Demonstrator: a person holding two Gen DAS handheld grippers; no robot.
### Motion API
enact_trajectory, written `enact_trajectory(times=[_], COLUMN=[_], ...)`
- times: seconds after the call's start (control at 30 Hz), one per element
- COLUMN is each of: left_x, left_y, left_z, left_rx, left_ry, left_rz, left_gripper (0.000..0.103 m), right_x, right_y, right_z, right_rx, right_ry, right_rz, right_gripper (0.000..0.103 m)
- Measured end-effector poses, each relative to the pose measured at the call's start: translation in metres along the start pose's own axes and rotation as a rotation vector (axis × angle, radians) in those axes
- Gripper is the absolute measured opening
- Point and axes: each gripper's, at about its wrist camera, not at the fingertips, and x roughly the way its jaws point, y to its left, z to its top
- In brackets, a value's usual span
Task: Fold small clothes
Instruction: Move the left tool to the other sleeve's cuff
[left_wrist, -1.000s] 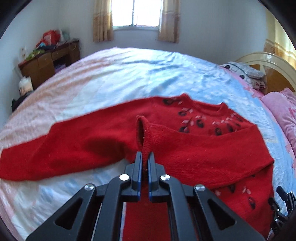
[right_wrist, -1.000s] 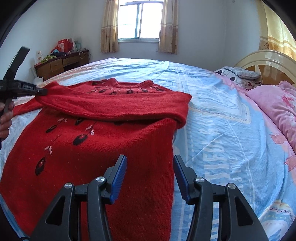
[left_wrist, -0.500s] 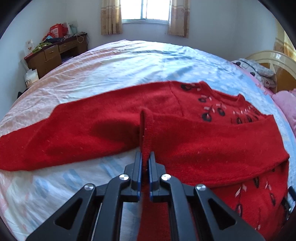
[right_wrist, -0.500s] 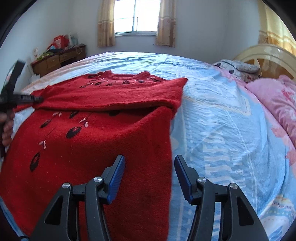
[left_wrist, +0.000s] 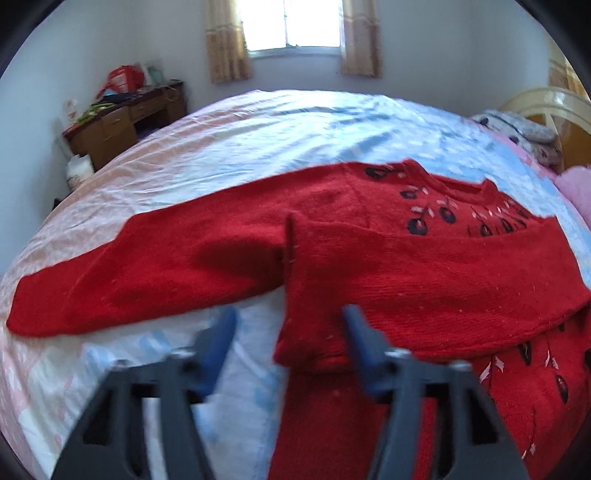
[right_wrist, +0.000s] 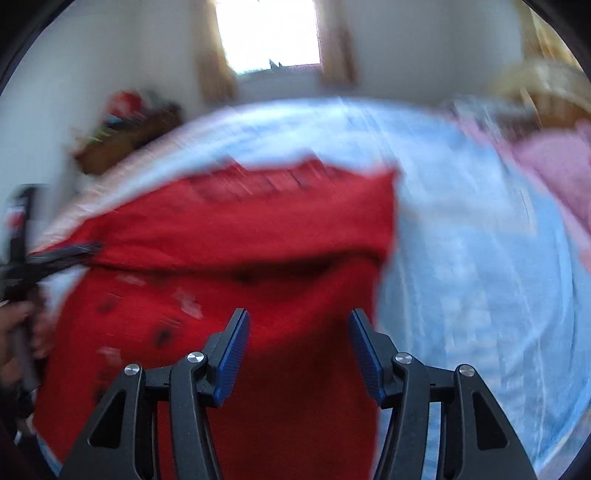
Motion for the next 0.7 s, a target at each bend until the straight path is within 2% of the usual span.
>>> enact_trajectory(times=[0.03,0.13,0.2,0.27,0.43,0.5,0.57,0.63,0.7], left_x=[-0.003,-0.006,-0.009,-0.011,-0.019,-0.024,-0.029,-0.032,-0.036], left_y=[0.003,0.005,0.006,0.004,0.004,0.007,0.007,0.005,0.003], left_z=[-0.003,-0.013,-0.019,-0.025,-0.037,-0.041,-0.046,-0.05,-0.055], left_rx=[-0.006,-0.013,-0.013,0.001,0.02,0.016,0.012,0.021,0.041], left_ry=[-0.003,-0.001,-0.005,-0.004,-0.009,-0.007,-0.005,-0.01,-0.018], left_rz=[-0.007,-0.024,-0.035,-0.035,-0.028,-0.037,-0.04,-0.042,-0.043], left_gripper=[0.072,0.072,0.072,0.075,0.075,0.075,0.075,0.075,0.075], right_x=[-0.002,-0.018,-0.026,-0.034,-0.042,-0.054,-0.064,-0.054,-0.039], right_y=[-0.005,-0.009,-0.018,-0.011,-0.009,-0.006,0.004,0.015,0.014], right_z=[-0.005,-0.022,-0.035,-0.047,-0.051,-0.047,-0.042,-0.044,-0.058], right_rx=[0.009,-0.022,0.017,-0.053,-0.046,-0.039,-0.058,-0.088,-0.082], right_ry=[-0.006,0.017,0.027,0.024,0.037,-0.015,-0.058,0.002,0.089], right_rz=[0.02,-0.011,0.031,-0.027,-0.072,-0.088,-0.017,0.026,-0.024], right_gripper=[0.056,0.056,0.054,0.05,0.049,0.049,0.049,0.049,0.049])
